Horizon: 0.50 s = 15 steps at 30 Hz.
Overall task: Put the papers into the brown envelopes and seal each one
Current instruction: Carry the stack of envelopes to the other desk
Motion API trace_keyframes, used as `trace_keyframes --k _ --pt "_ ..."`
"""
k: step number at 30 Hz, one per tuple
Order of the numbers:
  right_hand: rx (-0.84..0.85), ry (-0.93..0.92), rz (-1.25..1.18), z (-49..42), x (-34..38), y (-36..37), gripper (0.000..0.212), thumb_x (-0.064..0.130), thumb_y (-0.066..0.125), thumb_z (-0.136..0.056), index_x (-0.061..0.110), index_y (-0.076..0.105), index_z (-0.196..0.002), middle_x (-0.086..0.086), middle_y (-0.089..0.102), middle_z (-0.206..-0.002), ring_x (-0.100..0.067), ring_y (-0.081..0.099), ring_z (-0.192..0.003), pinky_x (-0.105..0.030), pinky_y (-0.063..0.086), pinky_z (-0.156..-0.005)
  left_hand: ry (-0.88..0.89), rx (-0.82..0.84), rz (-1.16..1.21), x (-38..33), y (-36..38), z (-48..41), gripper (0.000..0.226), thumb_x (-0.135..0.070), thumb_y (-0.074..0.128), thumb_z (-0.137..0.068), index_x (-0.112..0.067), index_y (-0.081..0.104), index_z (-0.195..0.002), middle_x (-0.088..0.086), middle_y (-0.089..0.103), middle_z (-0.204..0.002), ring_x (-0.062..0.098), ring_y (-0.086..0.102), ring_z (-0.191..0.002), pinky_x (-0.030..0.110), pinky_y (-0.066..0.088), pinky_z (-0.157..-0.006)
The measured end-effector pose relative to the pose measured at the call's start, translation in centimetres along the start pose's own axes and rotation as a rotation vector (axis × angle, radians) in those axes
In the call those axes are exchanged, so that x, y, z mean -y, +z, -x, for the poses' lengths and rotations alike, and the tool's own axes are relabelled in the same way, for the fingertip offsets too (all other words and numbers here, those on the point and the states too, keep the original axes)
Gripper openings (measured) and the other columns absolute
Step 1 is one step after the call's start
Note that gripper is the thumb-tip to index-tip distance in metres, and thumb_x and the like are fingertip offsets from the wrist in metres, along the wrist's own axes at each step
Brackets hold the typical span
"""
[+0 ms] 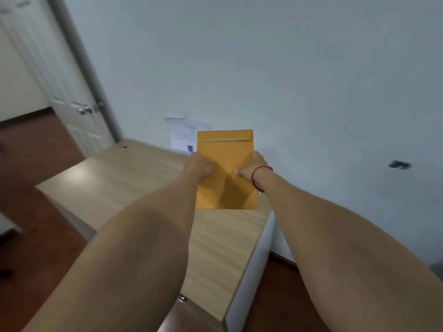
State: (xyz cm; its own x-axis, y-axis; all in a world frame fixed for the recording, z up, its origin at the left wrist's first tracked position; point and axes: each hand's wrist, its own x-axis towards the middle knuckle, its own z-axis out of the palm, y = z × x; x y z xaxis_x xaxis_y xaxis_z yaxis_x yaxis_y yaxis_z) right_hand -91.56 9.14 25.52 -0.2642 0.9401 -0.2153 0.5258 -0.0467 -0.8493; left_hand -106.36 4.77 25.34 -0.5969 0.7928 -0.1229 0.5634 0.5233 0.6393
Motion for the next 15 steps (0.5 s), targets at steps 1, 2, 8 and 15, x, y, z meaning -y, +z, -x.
trace_keyframes --k 1,2,8,15 --pt "0.020 0.003 0.004 -0.4 0.9 1.9 0.061 0.014 0.069 -0.084 0.011 0.037 -0.136 -0.011 0.051 -0.129 -0.027 0.052 -0.113 -0.031 0.041 -0.080 -0.010 -0.010 -0.012 1.5 -1.2 -0.9 0.057 -0.040 0.053 -0.095 -0.001 0.045 -0.135 0.018 0.053 -0.136 0.036 0.051 -0.125 0.042 0.046 -0.102" --pt "0.041 0.005 0.007 -0.9 2.0 4.2 0.061 0.015 0.069 -0.084 0.011 0.037 -0.136 -0.011 0.050 -0.131 -0.028 0.052 -0.117 -0.031 0.041 -0.081 -0.032 -0.026 -0.020 3.3 -2.5 -1.9 0.057 -0.041 0.053 -0.095 -0.001 0.046 -0.135 0.018 0.053 -0.137 0.036 0.050 -0.127 0.042 0.045 -0.103" --pt "0.107 0.030 0.010 -5.7 6.2 14.7 0.081 0.013 0.068 -0.084 0.015 0.018 -0.147 -0.010 0.042 -0.142 -0.030 0.045 -0.128 -0.034 0.043 -0.088 -0.127 -0.031 -0.016 11.0 -7.1 -8.7 0.056 -0.038 0.056 -0.094 -0.001 0.047 -0.135 0.017 0.054 -0.135 0.035 0.052 -0.125 0.043 0.046 -0.103" --pt "0.100 0.021 -0.028 -13.5 8.6 22.6 0.062 0.010 0.072 -0.079 0.014 0.041 -0.132 -0.007 0.054 -0.129 -0.027 0.052 -0.119 -0.029 0.039 -0.081 -0.135 0.054 -0.069 15.8 -9.3 -19.2 0.060 -0.040 0.057 -0.093 -0.002 0.046 -0.138 0.017 0.051 -0.139 0.036 0.050 -0.128 0.044 0.046 -0.104"
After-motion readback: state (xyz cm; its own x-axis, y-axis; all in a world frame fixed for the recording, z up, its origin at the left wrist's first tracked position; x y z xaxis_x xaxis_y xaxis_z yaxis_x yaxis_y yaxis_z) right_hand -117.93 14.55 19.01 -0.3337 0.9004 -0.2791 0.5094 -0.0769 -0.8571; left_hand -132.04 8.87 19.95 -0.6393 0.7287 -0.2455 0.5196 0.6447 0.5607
